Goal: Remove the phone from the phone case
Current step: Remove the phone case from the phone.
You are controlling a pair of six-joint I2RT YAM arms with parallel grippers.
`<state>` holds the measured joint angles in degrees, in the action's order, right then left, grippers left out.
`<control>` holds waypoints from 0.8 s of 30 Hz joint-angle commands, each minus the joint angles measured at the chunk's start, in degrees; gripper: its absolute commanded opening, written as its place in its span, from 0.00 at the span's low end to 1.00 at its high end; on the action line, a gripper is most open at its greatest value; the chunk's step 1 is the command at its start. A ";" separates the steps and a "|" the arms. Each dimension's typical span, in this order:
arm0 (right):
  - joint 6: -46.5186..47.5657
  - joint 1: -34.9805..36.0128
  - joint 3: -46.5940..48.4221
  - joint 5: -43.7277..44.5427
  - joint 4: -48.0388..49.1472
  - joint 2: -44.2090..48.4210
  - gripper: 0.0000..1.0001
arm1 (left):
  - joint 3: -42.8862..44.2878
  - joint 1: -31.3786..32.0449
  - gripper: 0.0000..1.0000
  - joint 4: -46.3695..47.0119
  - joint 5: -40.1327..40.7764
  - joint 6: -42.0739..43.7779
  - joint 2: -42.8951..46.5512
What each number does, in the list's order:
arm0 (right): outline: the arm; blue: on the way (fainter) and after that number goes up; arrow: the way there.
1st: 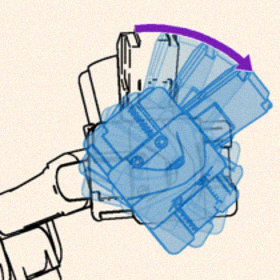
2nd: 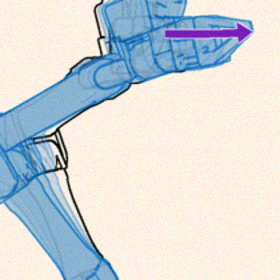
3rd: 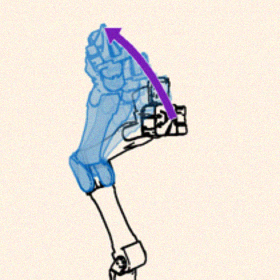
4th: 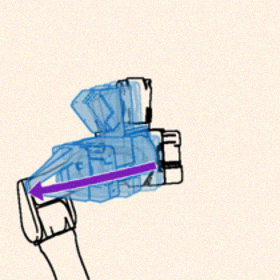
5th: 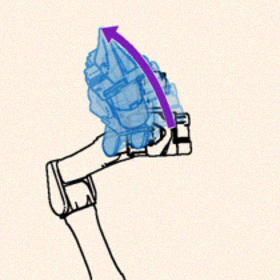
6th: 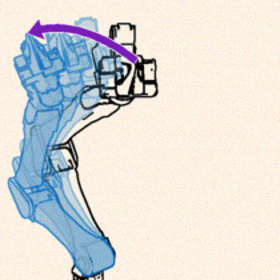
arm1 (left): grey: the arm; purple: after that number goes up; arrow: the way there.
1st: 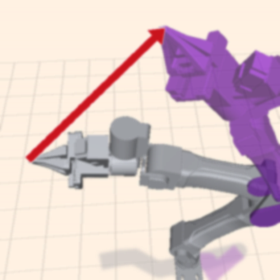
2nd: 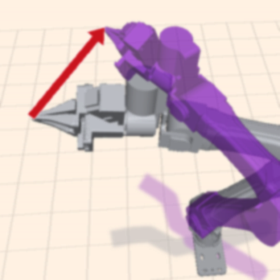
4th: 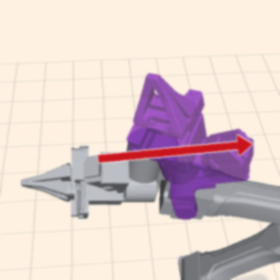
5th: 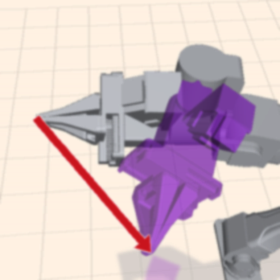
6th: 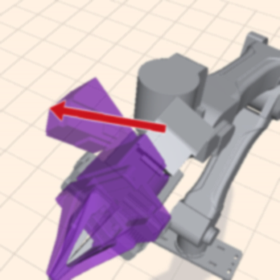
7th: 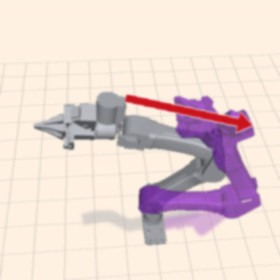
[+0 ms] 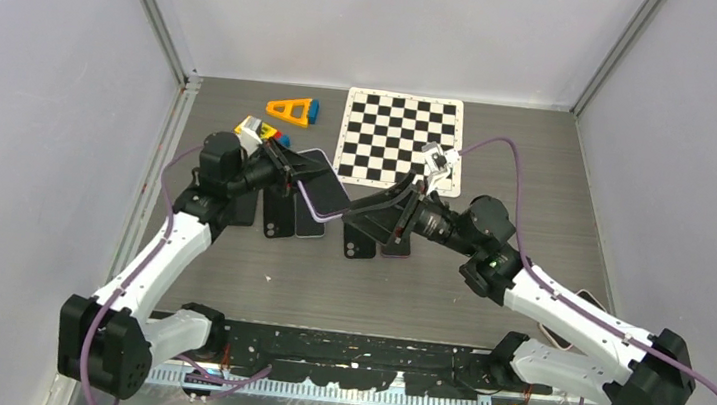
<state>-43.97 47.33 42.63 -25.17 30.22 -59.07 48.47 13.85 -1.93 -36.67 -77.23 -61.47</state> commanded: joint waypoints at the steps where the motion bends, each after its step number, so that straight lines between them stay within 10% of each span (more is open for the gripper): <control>1: -5.00 1.48 2.47 -0.70 8.06 -1.76 0.64 | -6.89 -0.22 0.00 22.29 6.46 -22.25 -0.26; 7: -6.01 2.54 2.65 6.69 8.30 -5.62 0.69 | -13.31 -0.14 0.00 29.28 8.75 -34.37 0.11; 24: -8.76 2.72 1.07 15.10 11.06 -12.31 0.69 | -12.79 0.11 0.00 28.97 7.33 -34.35 2.03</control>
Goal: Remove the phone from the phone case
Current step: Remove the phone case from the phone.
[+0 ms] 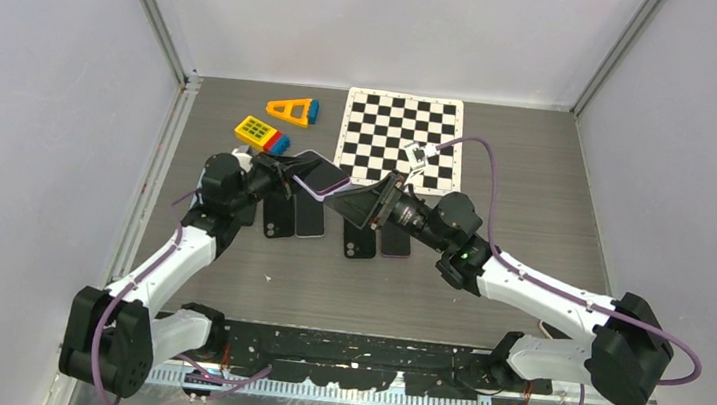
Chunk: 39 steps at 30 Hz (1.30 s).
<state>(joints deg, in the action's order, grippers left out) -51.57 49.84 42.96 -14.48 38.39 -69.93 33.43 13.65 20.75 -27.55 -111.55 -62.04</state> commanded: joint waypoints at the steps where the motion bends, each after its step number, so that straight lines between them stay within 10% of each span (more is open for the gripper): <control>1: -1.55 0.18 0.86 4.47 2.94 -1.81 0.69 | 2.38 0.32 0.00 6.12 -1.94 0.34 2.55; 5: -2.47 0.14 0.33 1.42 6.89 -2.13 0.67 | 1.95 0.33 0.00 6.67 -1.76 0.54 2.41; 12: -3.29 0.17 -1.69 -4.96 18.14 -2.24 0.17 | 1.10 0.32 0.00 6.48 -0.63 -0.52 2.00; 17: -4.17 0.17 -1.06 -2.07 15.08 -3.99 0.13 | 0.30 0.34 0.00 7.00 -0.08 -1.93 2.07; 27: -8.09 0.10 -2.50 6.84 12.66 -9.24 0.25 | -0.24 0.33 0.00 7.97 -0.66 -3.62 3.33; 33: -10.46 -0.01 -2.73 9.23 11.69 -12.20 0.55 | -0.94 0.32 0.00 10.19 0.42 -5.23 4.24; 39: -13.02 -0.45 -3.92 10.49 13.12 -14.84 0.63 | -0.76 0.34 0.00 10.38 2.58 -5.00 5.85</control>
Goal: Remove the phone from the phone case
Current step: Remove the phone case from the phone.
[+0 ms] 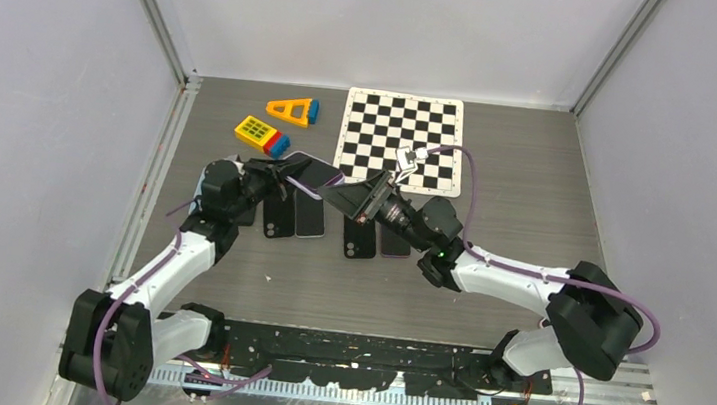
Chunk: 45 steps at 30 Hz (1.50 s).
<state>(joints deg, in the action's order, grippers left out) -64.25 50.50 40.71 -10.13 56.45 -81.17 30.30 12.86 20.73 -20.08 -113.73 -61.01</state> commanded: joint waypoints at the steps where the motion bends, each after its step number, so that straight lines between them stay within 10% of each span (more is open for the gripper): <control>1: -0.92 -1.15 -1.77 6.25 -4.72 -3.85 0.63 | 2.72 1.11 0.00 10.79 -5.07 -2.77 4.75; 22: -10.89 -4.88 4.58 3.51 -13.35 -9.66 0.64 | 15.82 1.81 0.00 14.19 -22.30 20.17 1.09; 28: -12.46 -7.05 2.20 -1.42 6.46 -10.61 0.46 | 16.58 1.82 0.00 7.45 -30.82 33.49 0.34; 37: -11.75 -9.00 2.69 -4.80 7.50 -9.39 0.29 | 18.25 1.90 0.00 6.05 -39.49 38.41 -1.65; 40: -12.85 -9.13 3.85 -6.24 8.10 -9.52 0.05 | 18.19 1.90 0.20 4.92 -38.74 39.31 -1.30; 45: -17.40 -9.55 5.63 -7.76 9.07 -7.25 0.01 | 17.30 1.47 0.67 -2.45 -32.88 45.52 1.31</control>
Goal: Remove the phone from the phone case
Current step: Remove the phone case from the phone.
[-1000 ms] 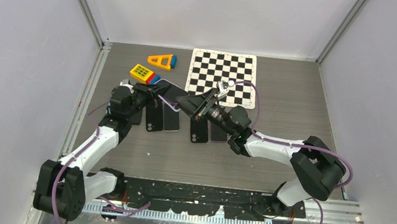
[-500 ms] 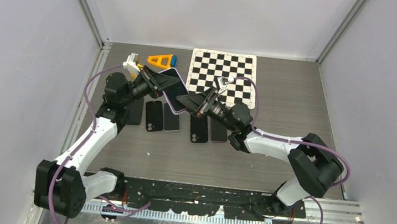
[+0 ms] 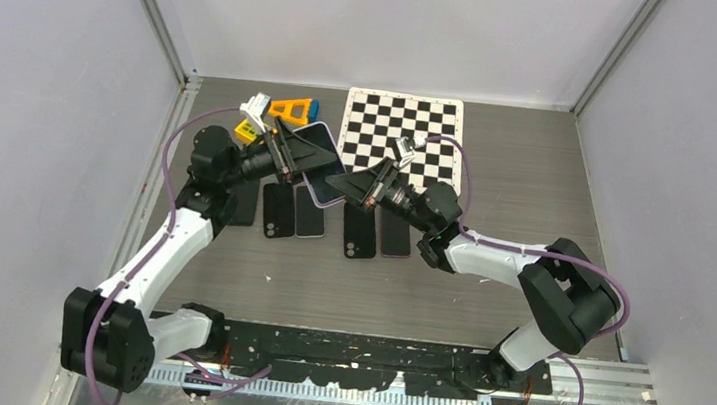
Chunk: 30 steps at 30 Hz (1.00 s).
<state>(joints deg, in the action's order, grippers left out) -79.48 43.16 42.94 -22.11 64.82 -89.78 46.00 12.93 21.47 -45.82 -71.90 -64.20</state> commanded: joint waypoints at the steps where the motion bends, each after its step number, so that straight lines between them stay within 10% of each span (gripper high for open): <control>1: -3.64 -2.47 3.44 4.33 0.25 1.93 0.01 | 1.42 1.07 0.74 -4.87 -6.13 4.98 5.22; 8: -11.32 -6.41 0.96 3.98 0.29 6.06 0.01 | 0.28 -1.11 0.99 -13.58 -2.33 13.55 12.04; 30: -22.97 -2.64 0.28 2.89 4.01 4.84 0.01 | -0.80 0.78 0.89 -16.98 -1.15 17.58 8.33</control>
<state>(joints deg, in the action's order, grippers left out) -100.25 39.05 42.17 -19.79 59.83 -86.37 43.46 13.28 3.75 -46.54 -55.02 -55.61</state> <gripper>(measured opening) 0.143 0.941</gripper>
